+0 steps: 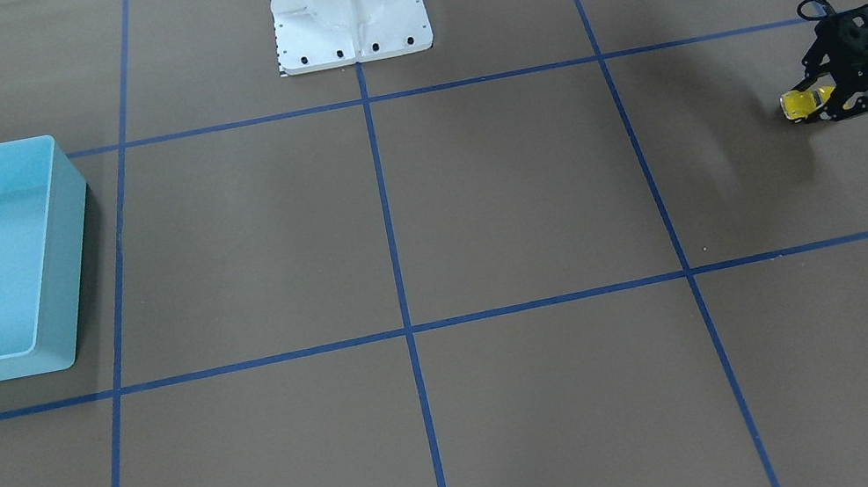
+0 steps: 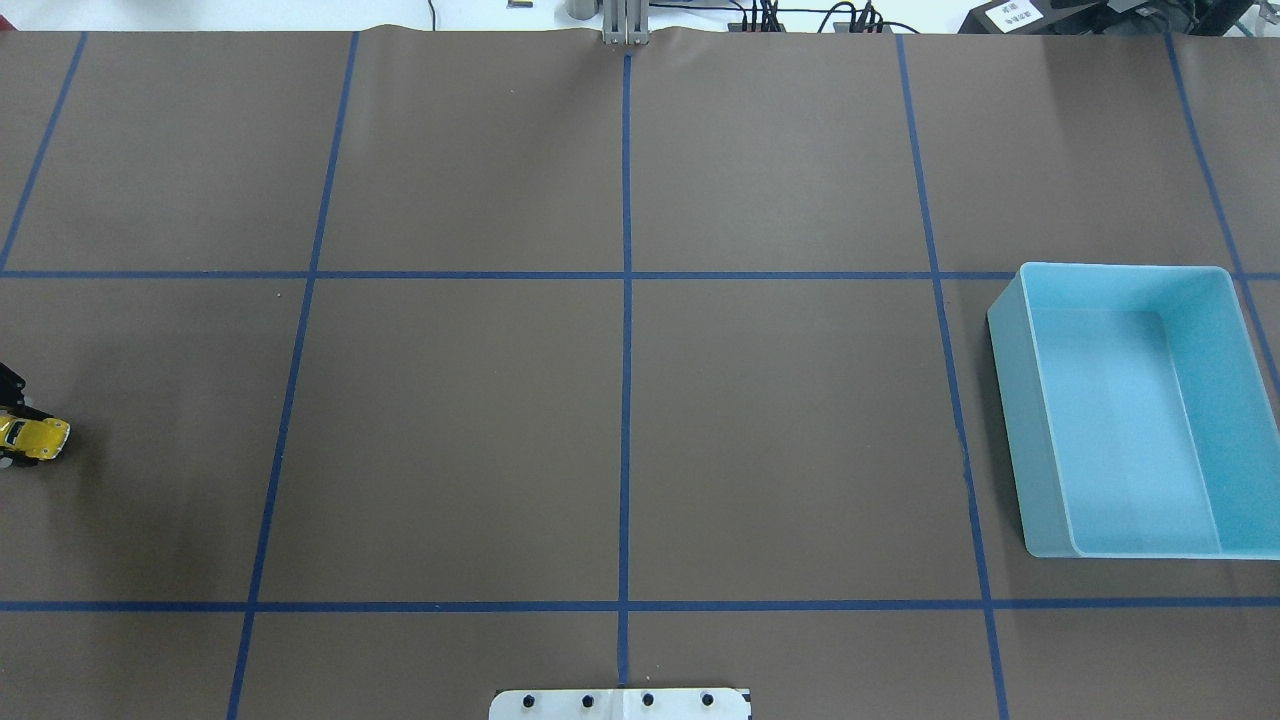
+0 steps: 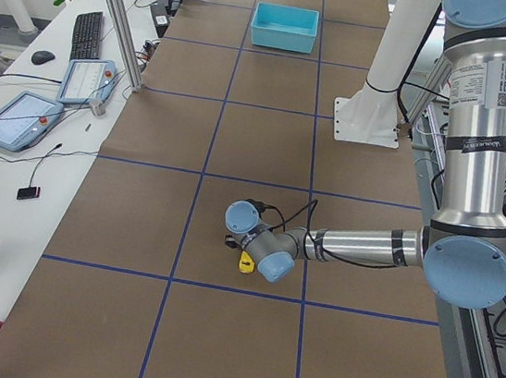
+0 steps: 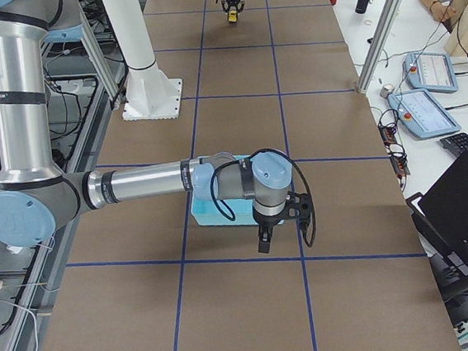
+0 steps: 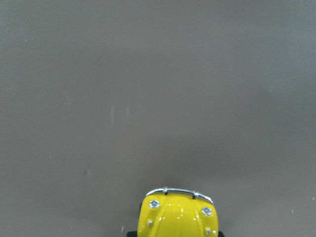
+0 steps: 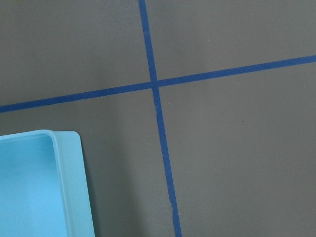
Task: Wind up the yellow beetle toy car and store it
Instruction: 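Withdraw the left gripper while the released car rolls toward the bin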
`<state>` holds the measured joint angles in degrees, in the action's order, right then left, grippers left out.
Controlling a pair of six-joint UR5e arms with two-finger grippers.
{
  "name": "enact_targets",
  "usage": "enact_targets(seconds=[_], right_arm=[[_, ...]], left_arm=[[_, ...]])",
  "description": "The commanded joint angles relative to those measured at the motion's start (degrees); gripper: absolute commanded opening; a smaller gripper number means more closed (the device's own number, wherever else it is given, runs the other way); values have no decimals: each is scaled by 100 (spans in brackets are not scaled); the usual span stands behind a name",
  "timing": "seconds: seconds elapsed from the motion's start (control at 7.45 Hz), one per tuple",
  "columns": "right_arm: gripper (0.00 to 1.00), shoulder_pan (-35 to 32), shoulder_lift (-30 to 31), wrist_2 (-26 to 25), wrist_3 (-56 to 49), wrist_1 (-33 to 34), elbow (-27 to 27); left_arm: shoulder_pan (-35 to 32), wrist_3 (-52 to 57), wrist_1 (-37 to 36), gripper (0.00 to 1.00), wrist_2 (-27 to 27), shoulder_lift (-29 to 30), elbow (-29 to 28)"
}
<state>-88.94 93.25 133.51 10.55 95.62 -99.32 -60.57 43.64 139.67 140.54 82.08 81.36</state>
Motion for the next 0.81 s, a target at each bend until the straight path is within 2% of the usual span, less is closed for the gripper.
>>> enact_targets(seconds=[0.0, 0.67], right_arm=[[100, 0, 0, 0, 0, 0, 0], [100, 0, 0, 0, 0, 9, 0]], left_arm=[[-182, 92, 8, 99, 17, -103, -68], [-341, 92, -1, 100, 201, -139, -77]])
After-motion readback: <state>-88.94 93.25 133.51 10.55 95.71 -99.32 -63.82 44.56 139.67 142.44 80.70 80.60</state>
